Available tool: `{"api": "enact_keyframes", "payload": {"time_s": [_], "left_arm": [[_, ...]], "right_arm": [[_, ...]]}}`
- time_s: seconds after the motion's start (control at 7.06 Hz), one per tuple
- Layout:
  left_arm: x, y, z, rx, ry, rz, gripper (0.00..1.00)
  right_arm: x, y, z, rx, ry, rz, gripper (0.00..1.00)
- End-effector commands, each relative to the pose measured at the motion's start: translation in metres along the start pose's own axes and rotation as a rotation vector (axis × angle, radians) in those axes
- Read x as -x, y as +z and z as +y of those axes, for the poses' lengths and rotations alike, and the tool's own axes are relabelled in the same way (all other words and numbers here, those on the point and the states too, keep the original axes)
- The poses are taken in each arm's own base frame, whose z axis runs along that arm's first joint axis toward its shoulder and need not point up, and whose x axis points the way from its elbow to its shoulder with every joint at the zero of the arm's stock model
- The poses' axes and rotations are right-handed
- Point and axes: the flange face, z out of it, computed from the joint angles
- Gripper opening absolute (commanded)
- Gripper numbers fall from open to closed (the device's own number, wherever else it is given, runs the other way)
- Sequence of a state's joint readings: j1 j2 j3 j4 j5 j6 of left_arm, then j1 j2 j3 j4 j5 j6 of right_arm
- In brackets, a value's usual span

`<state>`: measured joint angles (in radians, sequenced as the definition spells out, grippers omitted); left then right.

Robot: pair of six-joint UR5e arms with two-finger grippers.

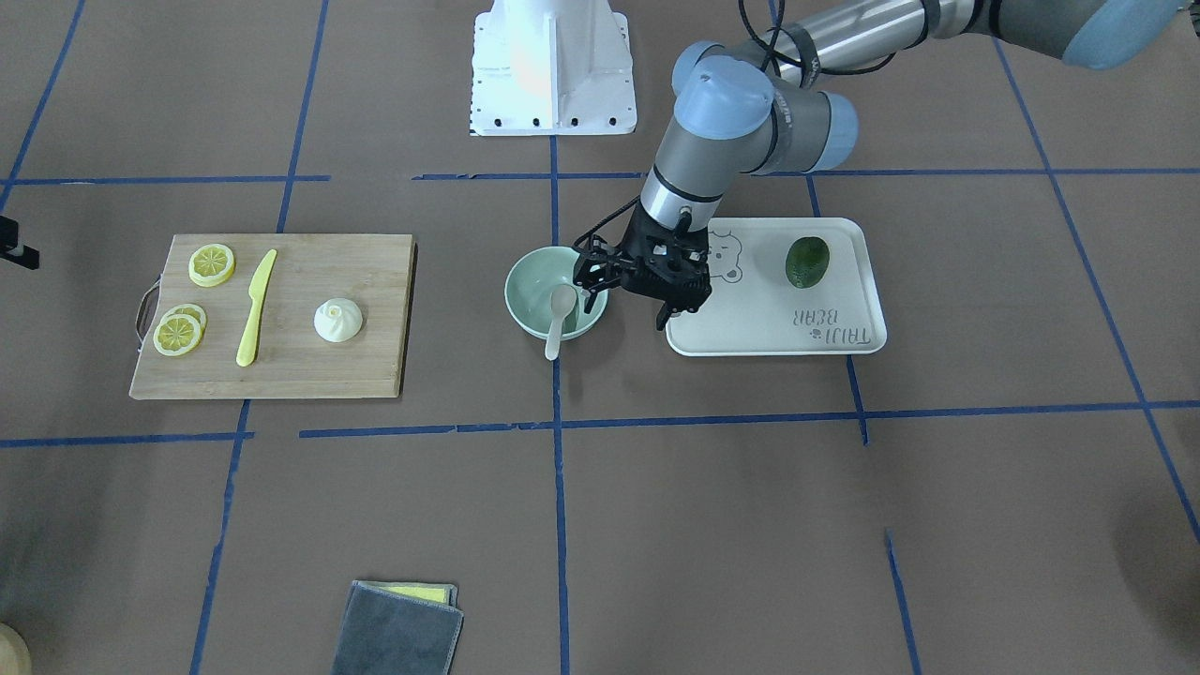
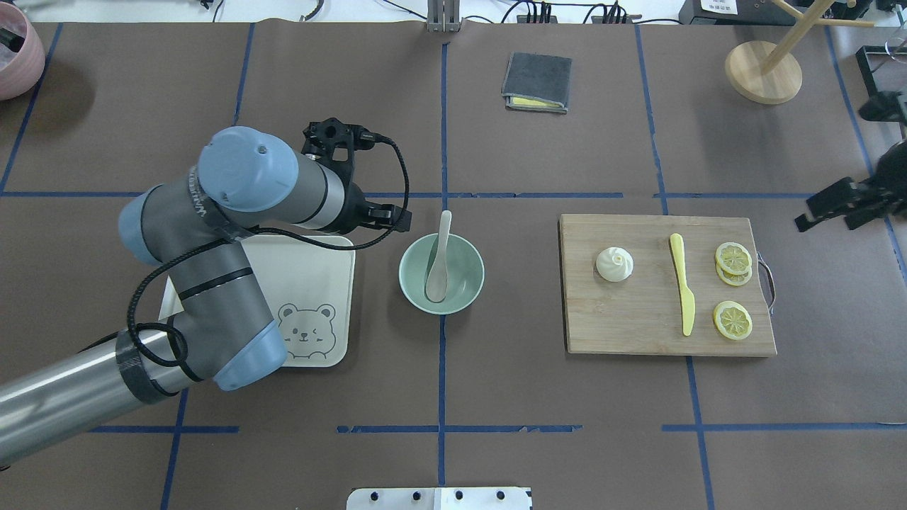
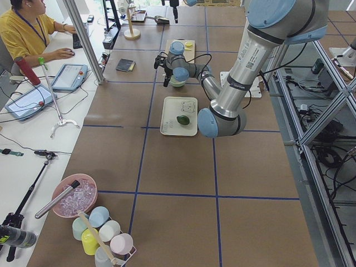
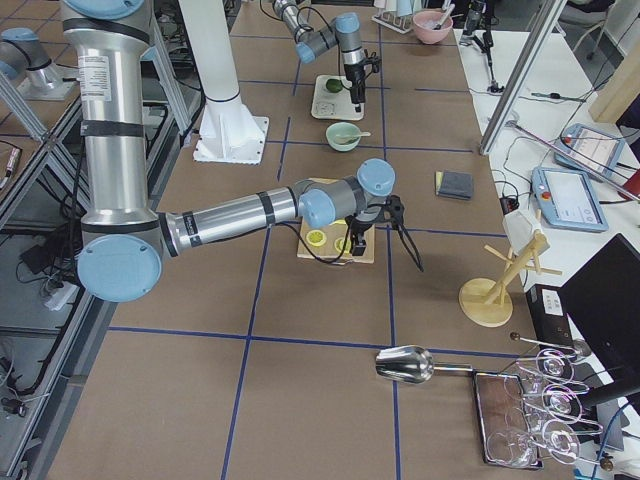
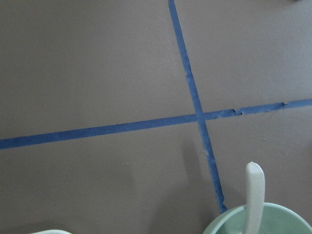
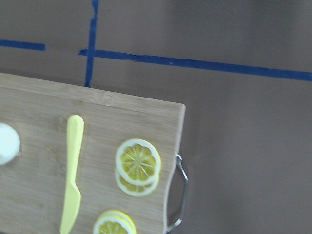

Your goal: Put spoon and bun in bowl

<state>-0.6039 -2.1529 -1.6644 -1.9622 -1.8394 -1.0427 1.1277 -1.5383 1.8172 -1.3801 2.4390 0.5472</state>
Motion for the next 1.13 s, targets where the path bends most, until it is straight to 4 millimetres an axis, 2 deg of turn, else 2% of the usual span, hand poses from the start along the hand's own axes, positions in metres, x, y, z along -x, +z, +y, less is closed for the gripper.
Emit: {"api": "enact_keyframes", "payload": {"time_s": [0.0,0.14,0.28,0.71,0.85,0.99], "left_arm": [[0.053,-0.012,-0.003,0.068,0.049,-0.003,0.99],[0.086,-0.014,-0.001,0.101,0.055,-0.013,0.99],[0.085,-0.009,0.004,0.106,0.058,-0.018,0.99],[0.086,-0.007,0.004,0.111,0.048,-0.020,0.99],[0.085,-0.007,0.003,0.107,0.043,-0.021,0.99],[0.085,-0.007,0.004,0.106,0.044,-0.020,0.99]], "right_arm": [[0.153,0.069,-0.002,-0.125,0.182,-0.024,1.00],[0.194,0.101,0.006,-0.149,0.141,0.007,1.00],[0.207,0.116,0.007,-0.175,0.139,0.037,1.00],[0.220,0.146,0.023,-0.182,0.151,0.075,1.00],[0.219,0.148,0.024,-0.182,0.149,0.077,0.99],[0.214,0.159,0.022,-0.173,0.158,0.095,0.99]]}}
